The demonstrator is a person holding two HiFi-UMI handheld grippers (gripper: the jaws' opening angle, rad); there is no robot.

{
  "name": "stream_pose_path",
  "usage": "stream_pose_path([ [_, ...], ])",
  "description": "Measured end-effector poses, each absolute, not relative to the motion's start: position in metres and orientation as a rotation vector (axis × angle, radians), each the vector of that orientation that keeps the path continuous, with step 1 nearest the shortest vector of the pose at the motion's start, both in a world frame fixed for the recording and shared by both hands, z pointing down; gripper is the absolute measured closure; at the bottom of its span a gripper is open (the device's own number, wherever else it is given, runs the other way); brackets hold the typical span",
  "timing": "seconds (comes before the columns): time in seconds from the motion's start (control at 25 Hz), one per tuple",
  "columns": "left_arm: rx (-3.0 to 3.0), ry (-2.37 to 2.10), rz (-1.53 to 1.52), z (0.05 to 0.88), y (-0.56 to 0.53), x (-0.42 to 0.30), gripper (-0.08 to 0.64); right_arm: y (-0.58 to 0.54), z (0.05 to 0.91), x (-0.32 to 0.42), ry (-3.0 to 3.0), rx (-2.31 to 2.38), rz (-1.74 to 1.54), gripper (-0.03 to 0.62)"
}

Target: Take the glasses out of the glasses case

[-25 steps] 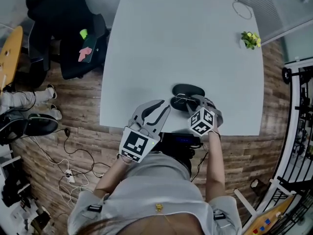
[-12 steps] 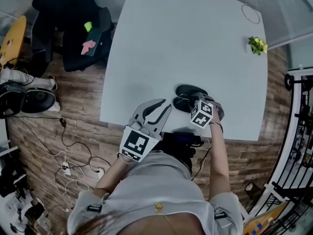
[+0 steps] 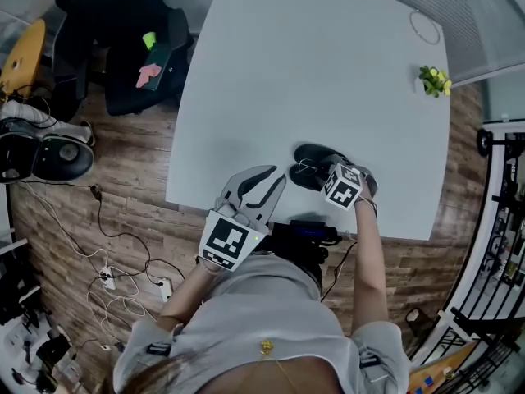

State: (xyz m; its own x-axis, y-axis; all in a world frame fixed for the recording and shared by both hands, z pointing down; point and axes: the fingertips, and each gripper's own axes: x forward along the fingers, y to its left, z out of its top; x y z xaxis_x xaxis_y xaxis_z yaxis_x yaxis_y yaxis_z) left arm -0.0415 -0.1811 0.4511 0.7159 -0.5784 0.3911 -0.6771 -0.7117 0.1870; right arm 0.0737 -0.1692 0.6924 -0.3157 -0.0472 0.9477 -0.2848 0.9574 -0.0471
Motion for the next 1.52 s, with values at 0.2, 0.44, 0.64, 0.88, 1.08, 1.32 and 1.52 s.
stream_pose_path([
  [0.2,2.612,-0.967,0.437,0.451,-0.181,-0.038,0.471,-0.168,0.692,0.072,-1.877,0.232,0.189,0.488],
  [0.44,2.624,-0.937,0.453,0.452,-0.178,-0.034,0.471,-0.166,0.692,0.074,-1.873,0.214,0.141,0.496],
  [0.64,2.633,-0.914,0.456,0.451,-0.173,-0.032,0.471,-0.165,0.691,0.073,-1.865,0.210,0.127,0.497],
  [0.88,2.647,-0.901,0.453,0.450,-0.168,-0.029,0.471,-0.162,0.688,0.078,-1.855,0.216,0.113,0.497],
  [1.08,2.660,-0.892,0.452,0.449,-0.163,-0.027,0.471,-0.163,0.678,0.079,-1.867,0.243,0.100,0.497],
  [1.32,2.669,-0.880,0.465,0.450,-0.159,-0.025,0.471,-0.166,0.658,0.080,-1.885,0.269,0.067,0.497],
  [1.52,2.683,-0.864,0.475,0.452,-0.154,-0.023,0.471,-0.167,0.639,0.080,-1.890,0.280,0.036,0.497],
])
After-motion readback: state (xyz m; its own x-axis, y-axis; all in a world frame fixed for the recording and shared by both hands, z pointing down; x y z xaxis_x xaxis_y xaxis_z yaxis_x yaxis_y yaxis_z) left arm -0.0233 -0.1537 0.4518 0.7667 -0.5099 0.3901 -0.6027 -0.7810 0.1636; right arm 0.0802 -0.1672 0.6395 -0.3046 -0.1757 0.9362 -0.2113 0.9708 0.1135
